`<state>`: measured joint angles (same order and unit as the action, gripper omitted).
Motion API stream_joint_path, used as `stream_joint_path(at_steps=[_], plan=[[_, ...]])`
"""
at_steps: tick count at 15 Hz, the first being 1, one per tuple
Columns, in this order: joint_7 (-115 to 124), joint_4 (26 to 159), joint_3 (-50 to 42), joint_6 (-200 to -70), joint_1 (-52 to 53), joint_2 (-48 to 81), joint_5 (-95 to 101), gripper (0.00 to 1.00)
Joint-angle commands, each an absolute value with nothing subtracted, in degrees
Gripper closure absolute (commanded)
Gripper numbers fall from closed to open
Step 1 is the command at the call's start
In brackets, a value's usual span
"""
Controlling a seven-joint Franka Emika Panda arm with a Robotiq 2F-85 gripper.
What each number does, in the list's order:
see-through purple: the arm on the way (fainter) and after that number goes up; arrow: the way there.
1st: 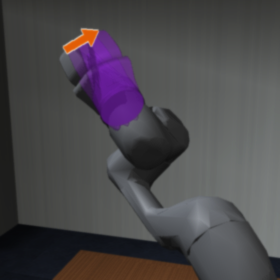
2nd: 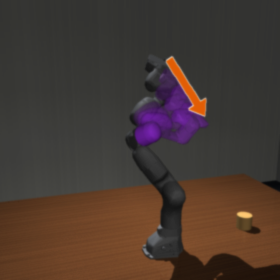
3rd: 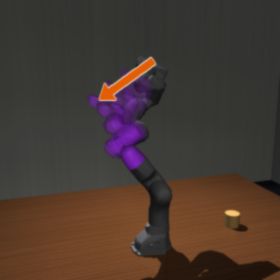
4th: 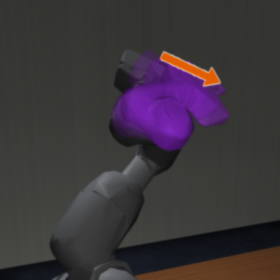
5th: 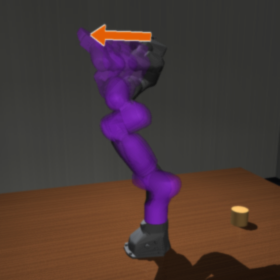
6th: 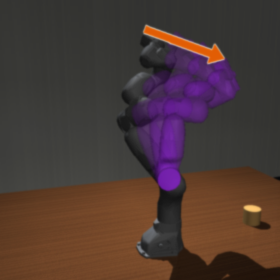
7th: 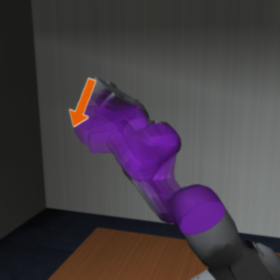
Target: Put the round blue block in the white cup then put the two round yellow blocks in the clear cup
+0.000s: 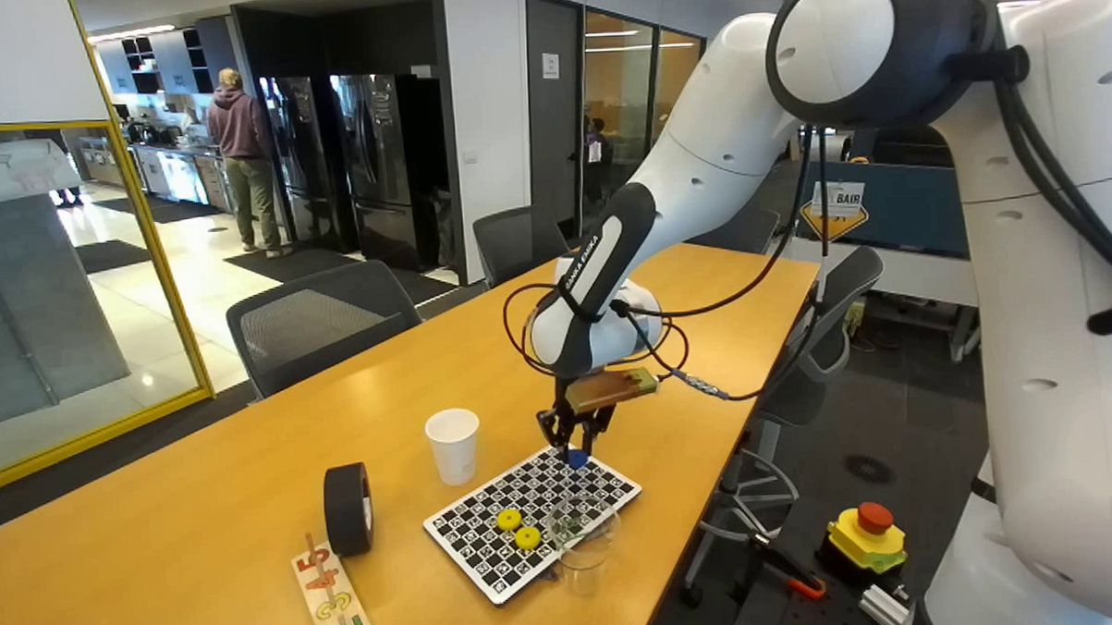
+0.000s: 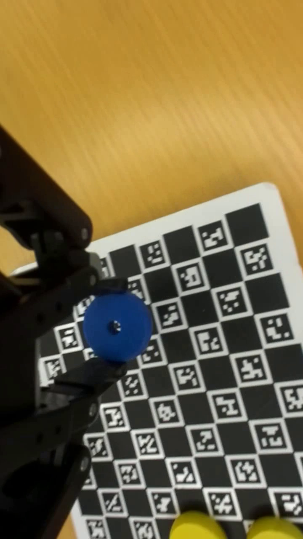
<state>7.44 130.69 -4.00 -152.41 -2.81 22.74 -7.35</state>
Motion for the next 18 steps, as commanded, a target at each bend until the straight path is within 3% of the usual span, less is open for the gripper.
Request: stream_joint_path(at_steps=[1, 18], plan=[[9.64, 126.60, -3.74, -151.03, -0.38, 20.04, -5.48, 0.79], [6.72, 99.47, 1.96, -142.01, 2.28, 33.81, -6.69, 0.80]])
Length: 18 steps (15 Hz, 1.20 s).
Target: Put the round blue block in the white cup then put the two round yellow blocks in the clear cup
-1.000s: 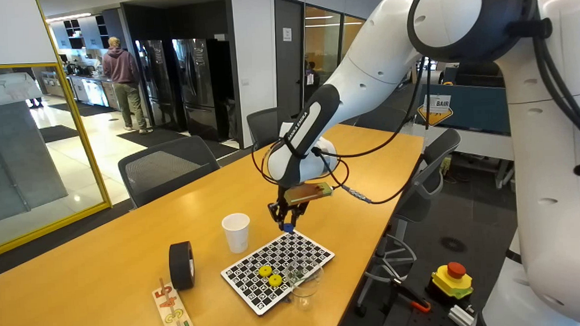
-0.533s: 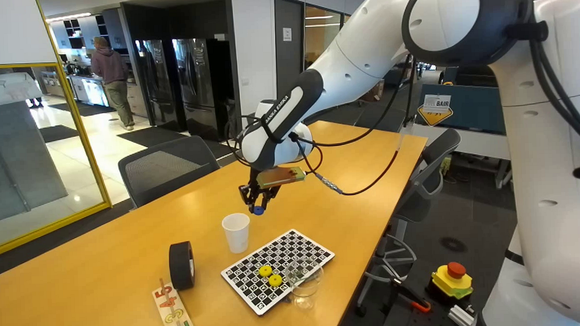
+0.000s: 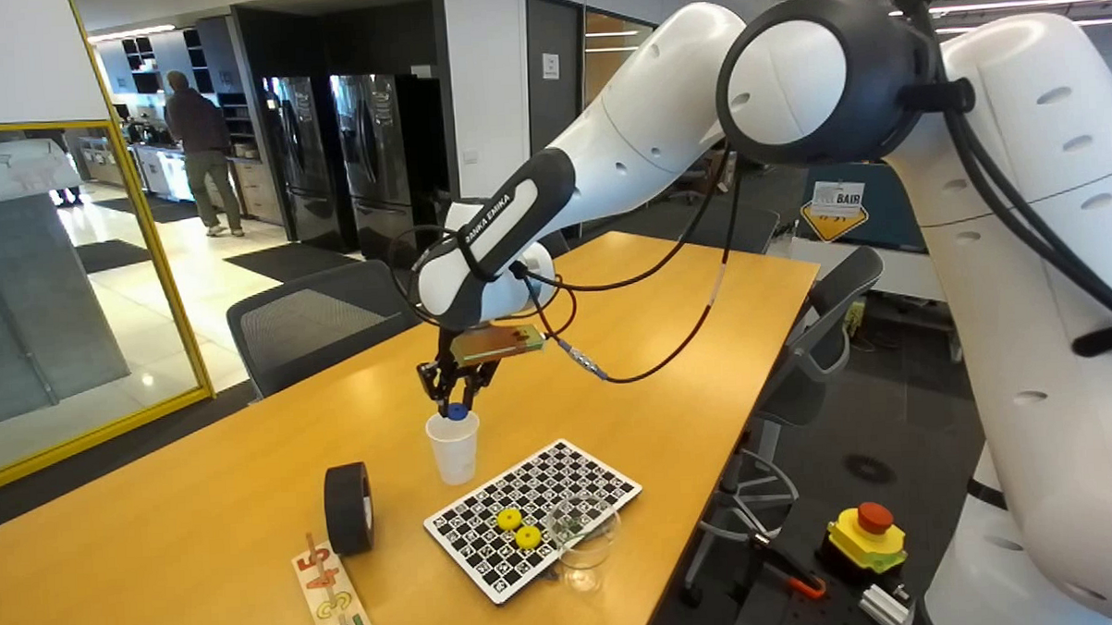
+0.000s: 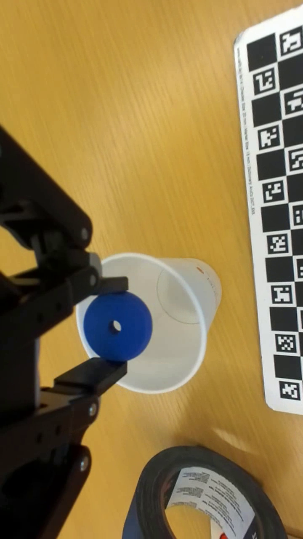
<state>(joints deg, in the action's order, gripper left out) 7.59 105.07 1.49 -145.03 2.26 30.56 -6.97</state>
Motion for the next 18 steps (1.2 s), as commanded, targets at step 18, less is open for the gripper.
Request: stream_joint_path(at_steps=[18], plan=[[6.80, 123.56, 2.34, -146.49, 6.52, 19.44, -3.06, 0.00]])
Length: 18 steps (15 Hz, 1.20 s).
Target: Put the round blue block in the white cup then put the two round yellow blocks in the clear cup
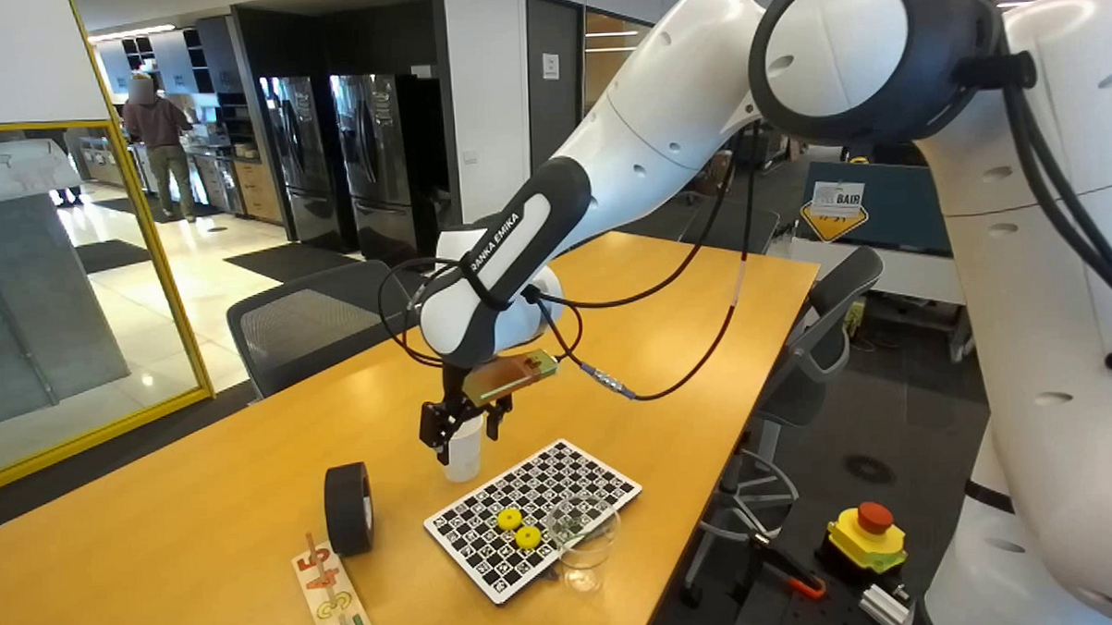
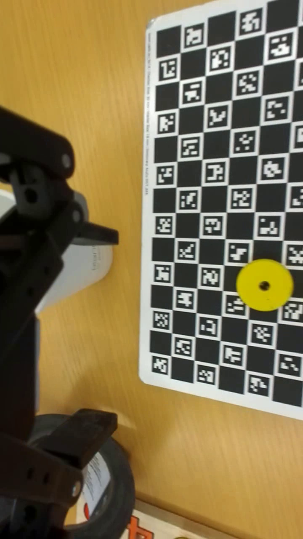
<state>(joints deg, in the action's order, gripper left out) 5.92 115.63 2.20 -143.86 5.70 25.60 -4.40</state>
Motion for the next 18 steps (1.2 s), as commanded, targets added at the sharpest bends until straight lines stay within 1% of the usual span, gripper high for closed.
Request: stream_joint_path(at_steps=[1, 7, 18], plan=[[7.20, 124.87, 2.29, -146.58, 6.85, 18.80, -2.88, 0.00], [8.20, 127.29, 2.30, -148.41, 8.27, 21.82, -0.96, 0.00], [11.43, 125.86, 0.28, -151.81, 10.38, 28.81, 1.91, 0.00]])
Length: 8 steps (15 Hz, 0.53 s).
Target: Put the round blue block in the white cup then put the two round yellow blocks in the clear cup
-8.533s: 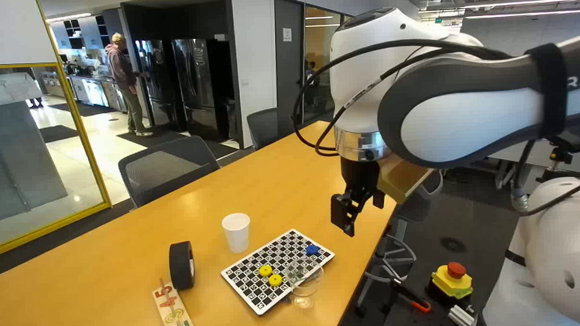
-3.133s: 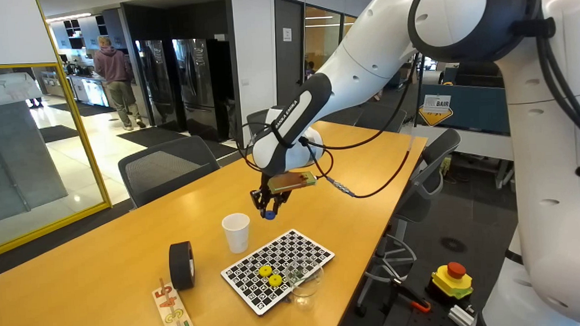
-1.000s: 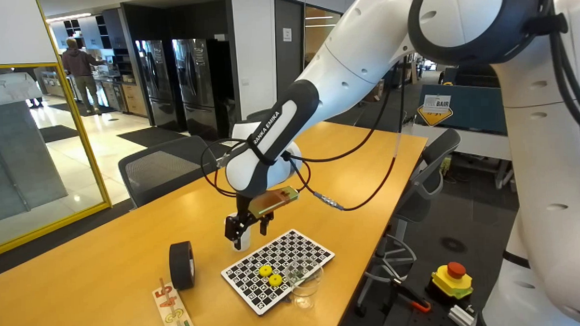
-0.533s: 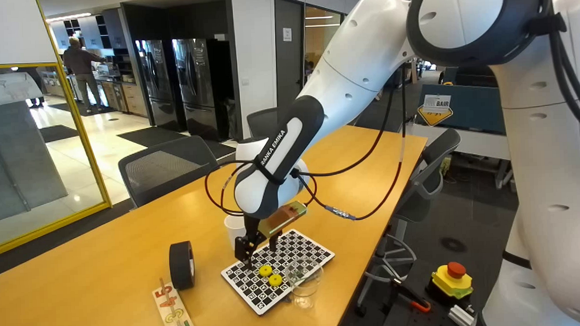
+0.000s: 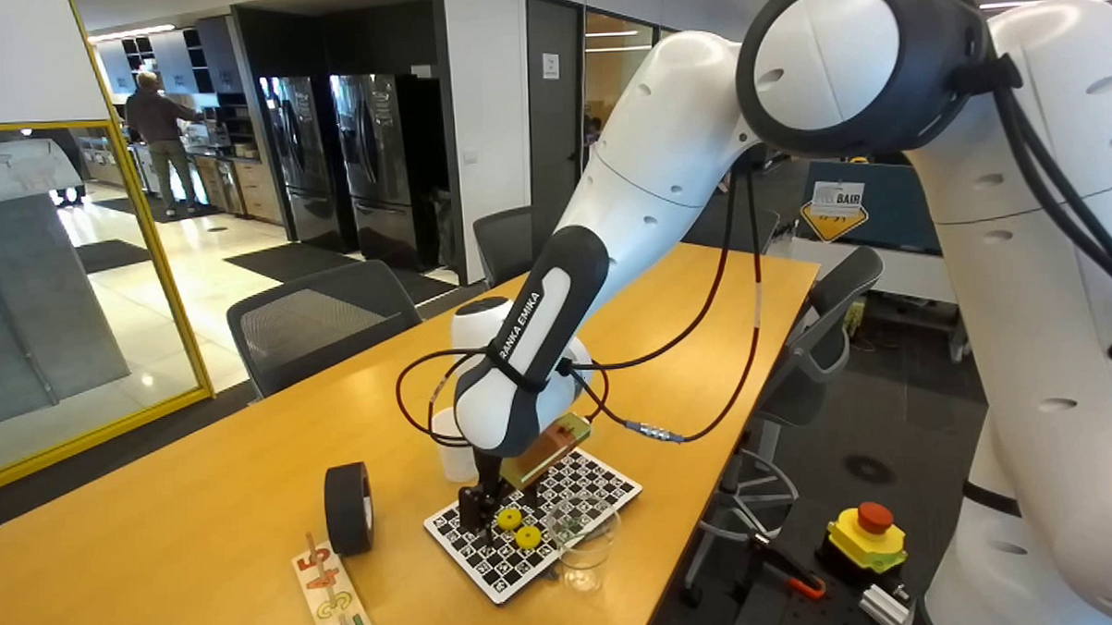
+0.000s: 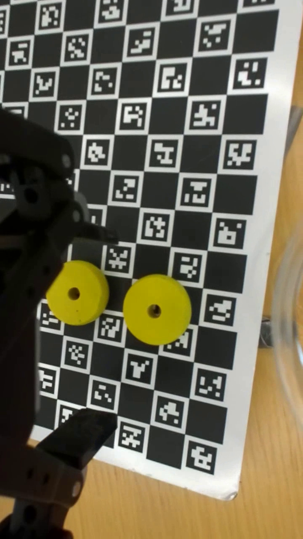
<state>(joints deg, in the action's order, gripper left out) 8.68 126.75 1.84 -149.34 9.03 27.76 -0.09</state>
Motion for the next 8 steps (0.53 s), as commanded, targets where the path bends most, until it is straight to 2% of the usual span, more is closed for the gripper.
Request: stream_joint_path(at_steps=[1, 8], plan=[[11.97, 125.72, -0.17, -152.61, 10.67, 29.15, 2.11, 0.00], [15.44, 125.69, -3.08, -156.34, 12.28, 30.33, 3.28, 0.00]])
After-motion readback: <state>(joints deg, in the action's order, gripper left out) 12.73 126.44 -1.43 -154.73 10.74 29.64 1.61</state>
